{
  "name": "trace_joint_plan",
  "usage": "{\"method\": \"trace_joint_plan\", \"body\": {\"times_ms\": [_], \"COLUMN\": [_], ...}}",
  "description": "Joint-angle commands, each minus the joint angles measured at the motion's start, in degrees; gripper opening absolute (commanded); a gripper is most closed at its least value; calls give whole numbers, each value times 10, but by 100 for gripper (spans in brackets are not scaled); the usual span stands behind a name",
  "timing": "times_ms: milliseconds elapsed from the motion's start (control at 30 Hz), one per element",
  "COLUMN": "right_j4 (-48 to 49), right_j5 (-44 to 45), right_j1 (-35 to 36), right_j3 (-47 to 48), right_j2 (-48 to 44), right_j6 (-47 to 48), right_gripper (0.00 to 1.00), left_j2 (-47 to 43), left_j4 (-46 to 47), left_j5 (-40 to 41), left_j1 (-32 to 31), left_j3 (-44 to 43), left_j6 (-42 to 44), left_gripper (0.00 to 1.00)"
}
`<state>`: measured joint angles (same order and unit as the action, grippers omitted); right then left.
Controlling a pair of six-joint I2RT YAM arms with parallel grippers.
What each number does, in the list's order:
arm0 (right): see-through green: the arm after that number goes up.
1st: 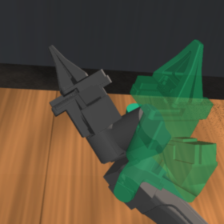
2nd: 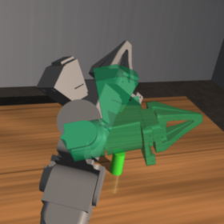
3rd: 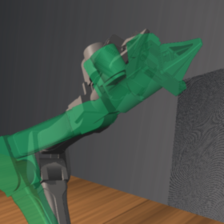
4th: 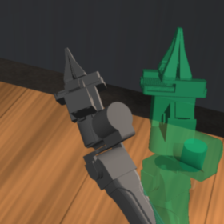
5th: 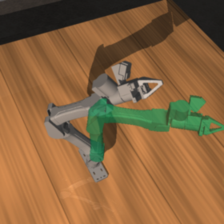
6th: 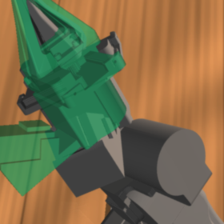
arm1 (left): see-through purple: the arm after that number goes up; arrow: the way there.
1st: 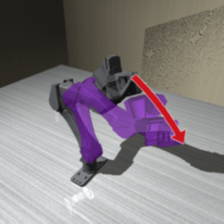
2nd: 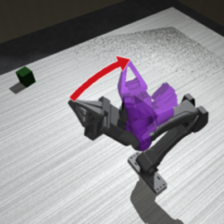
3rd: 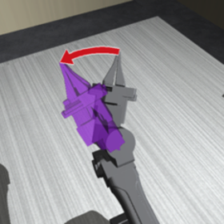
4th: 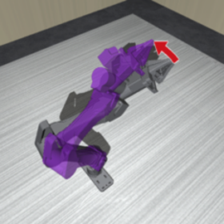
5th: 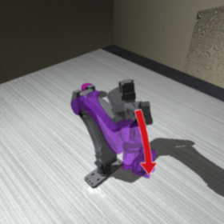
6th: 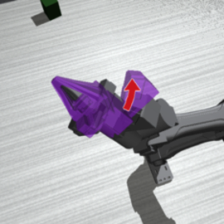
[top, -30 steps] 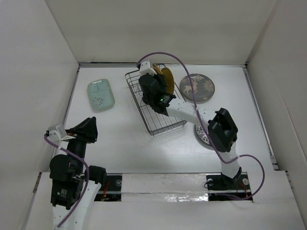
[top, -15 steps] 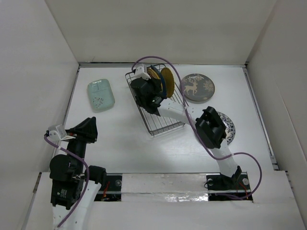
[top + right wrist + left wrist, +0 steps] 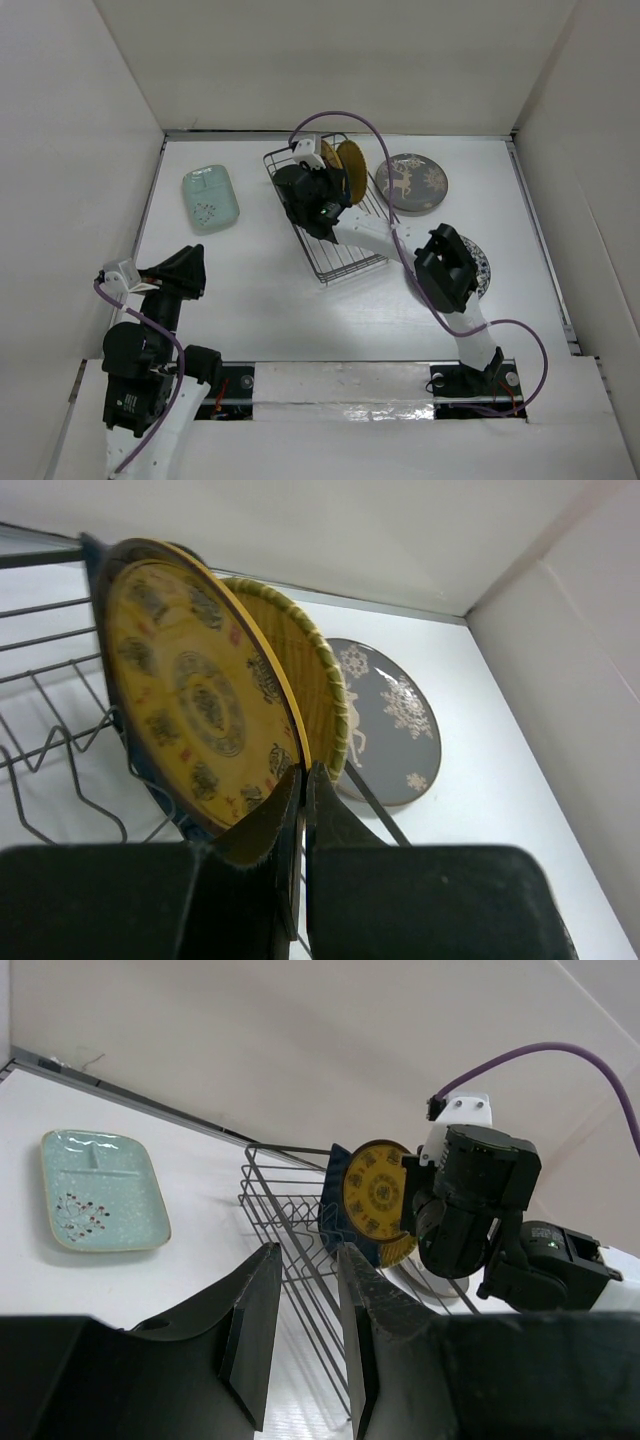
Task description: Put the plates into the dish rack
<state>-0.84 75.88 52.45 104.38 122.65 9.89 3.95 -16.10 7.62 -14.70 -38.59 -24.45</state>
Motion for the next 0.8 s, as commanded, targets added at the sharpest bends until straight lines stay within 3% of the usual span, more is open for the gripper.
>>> {"method": "trace_joint_plan", "body": {"times_ms": [0,233,333,567,633,733,767], "right_j4": [47,10,-56,-52,-26,116,268], "right_j5": [78,70,64,72,76,96,100], "right_j1": [-2,-7,-7,-7,-7,-7,-7], "right_j3": [-7,18,42,34,22,-5,-40], "right_j2": [-43,-17,1,22,22,18,15], "right_j6": [-37,-85,-130,-132,-106,23,81], "right_gripper": [0,0,0,0,0,0,0], "left_j2": [-3,-5,-7,-7,-7,-7,-6], "left_j4": [24,20,19,19,19,18,18], "left_j5": [2,11,13,15,15,16,16], "left_j1": [-10,-29,-35,-40,-40,-40,-40], "left_j3": [0,-2,-3,-3,-3,-3,-3], "left_j6": [3,4,4,4,3,3,3], "left_gripper": [26,26,26,26,26,26,26]}}
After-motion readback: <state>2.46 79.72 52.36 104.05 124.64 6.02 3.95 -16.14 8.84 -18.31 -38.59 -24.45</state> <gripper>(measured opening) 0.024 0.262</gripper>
